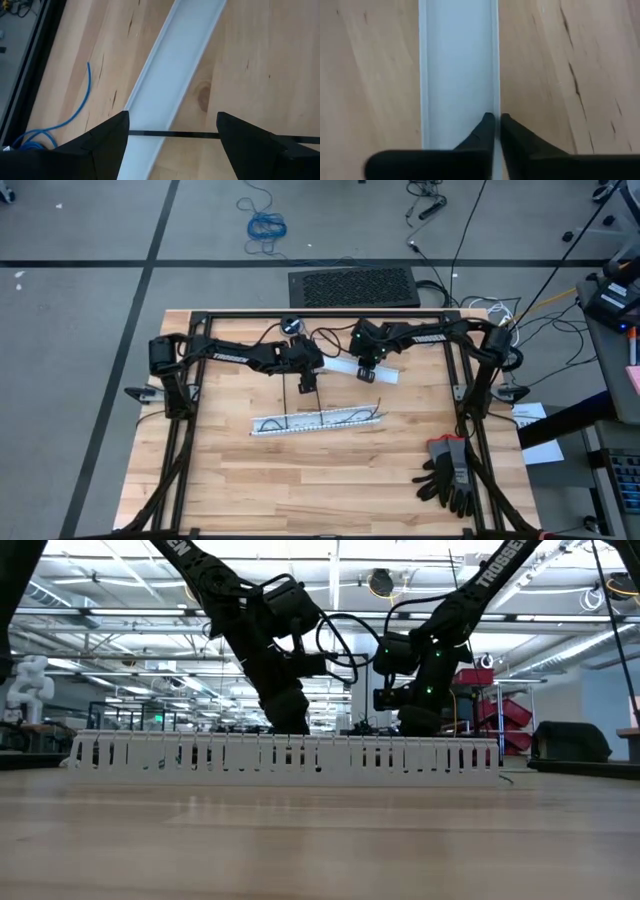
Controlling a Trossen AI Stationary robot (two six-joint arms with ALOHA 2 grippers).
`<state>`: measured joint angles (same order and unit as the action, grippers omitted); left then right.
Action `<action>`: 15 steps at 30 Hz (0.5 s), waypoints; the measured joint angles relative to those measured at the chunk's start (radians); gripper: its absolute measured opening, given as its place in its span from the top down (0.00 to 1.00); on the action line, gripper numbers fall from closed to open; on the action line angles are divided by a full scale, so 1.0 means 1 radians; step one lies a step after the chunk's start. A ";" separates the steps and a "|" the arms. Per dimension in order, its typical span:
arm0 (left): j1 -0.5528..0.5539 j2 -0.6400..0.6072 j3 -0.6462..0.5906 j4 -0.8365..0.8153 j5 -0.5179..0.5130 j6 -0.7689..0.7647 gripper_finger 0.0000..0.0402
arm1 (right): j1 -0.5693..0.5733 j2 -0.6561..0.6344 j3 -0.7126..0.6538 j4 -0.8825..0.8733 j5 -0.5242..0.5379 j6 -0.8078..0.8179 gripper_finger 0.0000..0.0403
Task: Ziptie cables
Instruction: Close the white cable duct
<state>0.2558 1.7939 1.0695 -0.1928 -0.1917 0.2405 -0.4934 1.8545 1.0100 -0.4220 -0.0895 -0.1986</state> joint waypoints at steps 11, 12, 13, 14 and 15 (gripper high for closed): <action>0.000 0.000 0.000 -0.103 0.000 -0.034 0.26 | 0.070 -0.054 -0.008 -0.049 0.080 0.024 1.00; 0.000 0.000 0.000 -0.118 0.000 -0.044 0.26 | 0.087 -0.073 -0.012 -0.059 0.093 0.023 1.00; 0.000 0.000 0.000 -0.130 0.000 -0.052 0.26 | 0.104 -0.096 -0.016 -0.092 0.105 0.020 1.00; 0.000 0.000 0.000 -0.134 0.000 -0.053 0.26 | 0.123 -0.124 -0.019 -0.113 0.120 0.018 1.00; 0.000 0.000 0.000 -0.135 0.000 -0.053 0.26 | 0.143 -0.153 -0.018 -0.121 0.143 0.015 1.00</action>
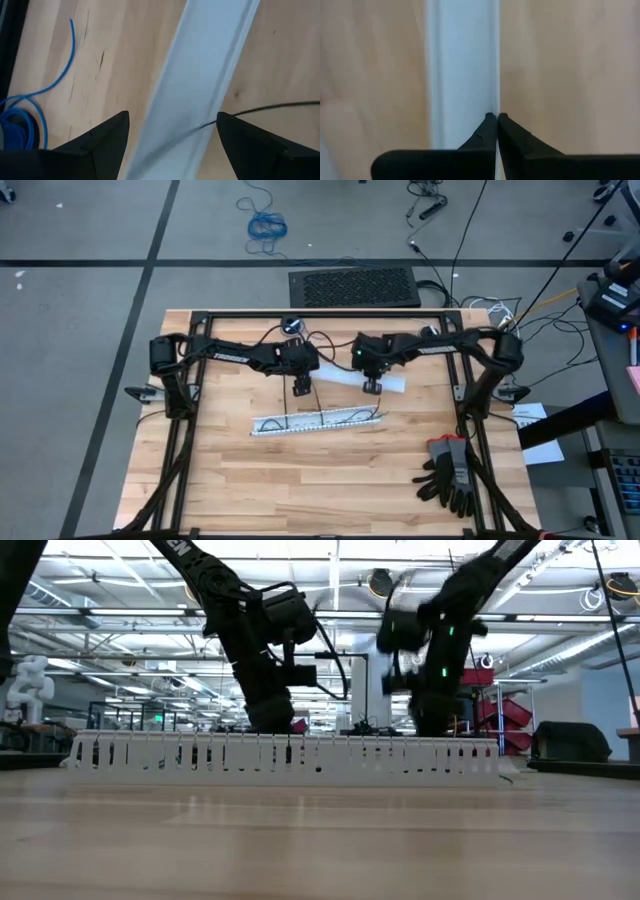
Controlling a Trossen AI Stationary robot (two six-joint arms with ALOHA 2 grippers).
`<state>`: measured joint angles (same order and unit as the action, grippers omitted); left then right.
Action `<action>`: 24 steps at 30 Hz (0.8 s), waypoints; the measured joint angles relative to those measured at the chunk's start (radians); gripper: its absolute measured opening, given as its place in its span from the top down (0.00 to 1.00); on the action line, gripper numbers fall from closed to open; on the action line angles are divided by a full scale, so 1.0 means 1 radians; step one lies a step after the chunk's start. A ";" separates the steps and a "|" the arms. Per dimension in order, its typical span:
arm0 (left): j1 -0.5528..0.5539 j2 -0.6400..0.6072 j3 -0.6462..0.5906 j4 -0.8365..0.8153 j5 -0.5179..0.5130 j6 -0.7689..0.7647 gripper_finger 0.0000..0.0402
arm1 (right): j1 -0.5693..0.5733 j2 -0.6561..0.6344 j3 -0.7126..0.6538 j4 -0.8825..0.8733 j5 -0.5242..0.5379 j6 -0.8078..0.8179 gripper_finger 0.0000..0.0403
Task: Ziptie cables
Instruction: Close the white cable duct
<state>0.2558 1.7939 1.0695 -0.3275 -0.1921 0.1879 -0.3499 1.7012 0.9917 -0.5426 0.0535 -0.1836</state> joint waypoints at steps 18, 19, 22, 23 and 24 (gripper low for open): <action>-0.008 0.000 0.000 0.303 0.106 0.055 0.26 | 0.309 -0.186 0.008 -0.065 0.323 0.024 1.00; -0.008 0.000 0.000 0.303 0.106 0.056 0.26 | 0.314 -0.185 0.008 -0.065 0.331 0.024 1.00; -0.013 -0.008 0.000 0.284 0.092 0.063 0.26 | 0.326 -0.185 0.009 -0.068 0.346 0.029 1.00; -0.016 -0.013 -0.001 0.279 0.085 0.066 0.26 | 0.327 -0.185 0.010 -0.068 0.346 0.030 1.00; -0.021 -0.020 -0.001 0.281 0.085 0.077 0.26 | 0.329 -0.186 0.010 -0.068 0.347 0.030 1.00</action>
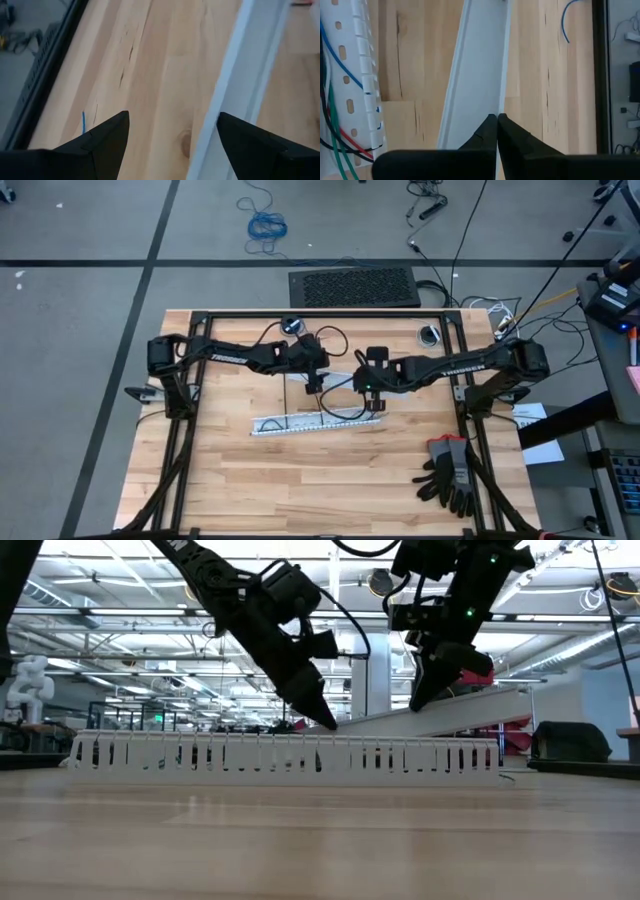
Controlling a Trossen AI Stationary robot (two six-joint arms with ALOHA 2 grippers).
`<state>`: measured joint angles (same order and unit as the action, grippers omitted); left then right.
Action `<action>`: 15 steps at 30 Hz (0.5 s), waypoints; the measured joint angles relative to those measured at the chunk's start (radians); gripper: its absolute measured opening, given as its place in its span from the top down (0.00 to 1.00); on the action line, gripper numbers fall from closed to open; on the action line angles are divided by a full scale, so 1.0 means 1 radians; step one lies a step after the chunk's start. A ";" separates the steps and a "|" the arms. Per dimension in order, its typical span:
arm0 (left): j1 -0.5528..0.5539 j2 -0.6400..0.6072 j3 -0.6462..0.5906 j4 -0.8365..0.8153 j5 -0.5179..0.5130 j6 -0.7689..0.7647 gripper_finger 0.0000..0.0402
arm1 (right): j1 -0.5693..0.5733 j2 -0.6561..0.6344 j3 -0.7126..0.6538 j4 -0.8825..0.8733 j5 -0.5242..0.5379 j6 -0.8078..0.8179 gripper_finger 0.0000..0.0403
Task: Ziptie cables
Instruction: Close the white cable duct
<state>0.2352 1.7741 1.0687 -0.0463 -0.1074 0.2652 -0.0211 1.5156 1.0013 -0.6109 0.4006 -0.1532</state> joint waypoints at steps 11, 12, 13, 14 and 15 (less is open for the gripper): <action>-0.008 0.053 0.000 -0.001 0.142 0.001 0.26 | 0.003 0.000 0.002 0.009 0.023 -0.022 1.00; -0.007 0.064 0.000 0.000 0.142 -0.006 0.26 | 0.004 0.000 0.002 0.011 0.023 -0.022 1.00; -0.007 0.075 0.000 -0.001 0.142 -0.018 0.26 | 0.004 0.000 0.002 0.010 0.023 -0.023 1.00; -0.006 0.087 0.000 0.001 0.142 -0.023 0.26 | 0.004 0.000 0.002 0.010 0.023 -0.022 1.00; -0.006 0.100 0.000 0.004 0.142 -0.024 0.27 | 0.005 0.000 0.002 0.009 0.023 -0.019 1.00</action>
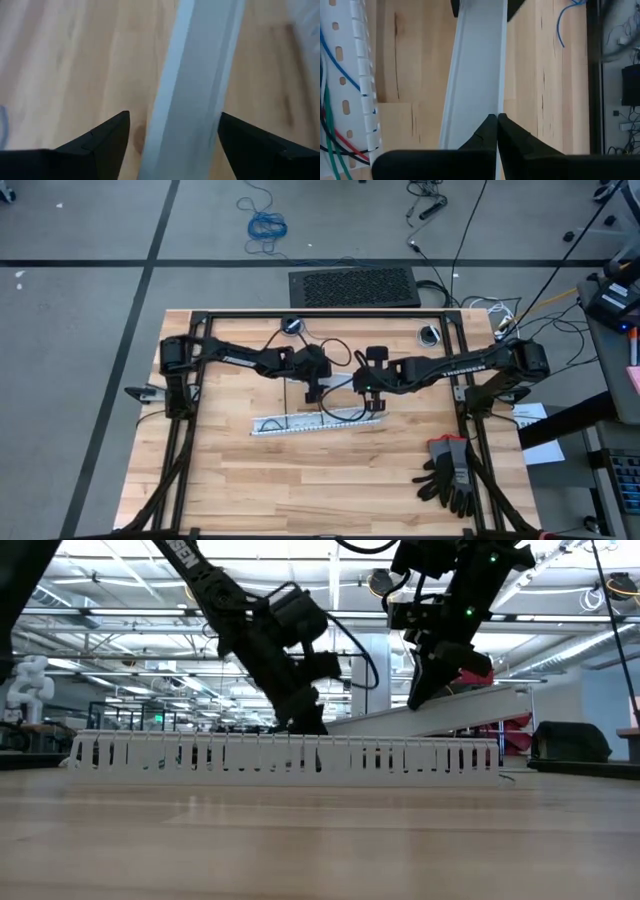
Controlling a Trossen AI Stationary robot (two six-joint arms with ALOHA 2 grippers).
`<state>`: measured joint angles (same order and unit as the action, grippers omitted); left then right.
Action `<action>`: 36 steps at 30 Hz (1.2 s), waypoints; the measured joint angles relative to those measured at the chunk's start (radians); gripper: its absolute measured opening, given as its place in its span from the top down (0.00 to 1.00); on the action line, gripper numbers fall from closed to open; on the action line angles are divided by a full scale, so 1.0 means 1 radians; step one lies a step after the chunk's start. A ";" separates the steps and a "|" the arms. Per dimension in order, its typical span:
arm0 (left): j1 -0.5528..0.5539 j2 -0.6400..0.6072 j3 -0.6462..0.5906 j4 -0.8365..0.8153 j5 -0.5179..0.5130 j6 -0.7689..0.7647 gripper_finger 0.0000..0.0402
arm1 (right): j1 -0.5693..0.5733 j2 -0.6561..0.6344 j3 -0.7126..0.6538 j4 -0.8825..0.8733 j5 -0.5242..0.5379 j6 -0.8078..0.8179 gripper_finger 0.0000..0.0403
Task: Ziptie cables
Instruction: Close the white cable duct
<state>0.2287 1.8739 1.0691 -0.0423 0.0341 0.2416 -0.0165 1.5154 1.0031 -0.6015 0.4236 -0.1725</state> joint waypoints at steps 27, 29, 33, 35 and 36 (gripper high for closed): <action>-0.265 -0.025 0.001 0.103 -0.788 0.422 0.85 | 0.248 -0.273 0.021 0.002 0.109 0.235 0.82; -0.287 -0.025 0.001 0.176 -0.862 0.524 0.85 | 0.202 -0.325 0.021 -0.029 -0.057 0.272 0.75; -0.314 -0.025 0.001 0.315 -0.849 0.733 0.85 | 0.070 -0.355 0.013 -0.086 -0.280 0.294 0.60; -0.320 -0.025 0.001 0.374 -0.817 0.803 0.85 | 0.018 -0.361 0.013 -0.100 -0.318 0.265 0.52; -0.323 -0.022 0.001 0.405 -0.809 0.833 0.85 | -0.007 -0.361 0.013 -0.111 -0.340 0.252 0.48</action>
<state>-0.0944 1.8523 1.0702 0.3630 -0.7746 1.0750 -0.0235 1.1540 1.0164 -0.7124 0.0833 0.0797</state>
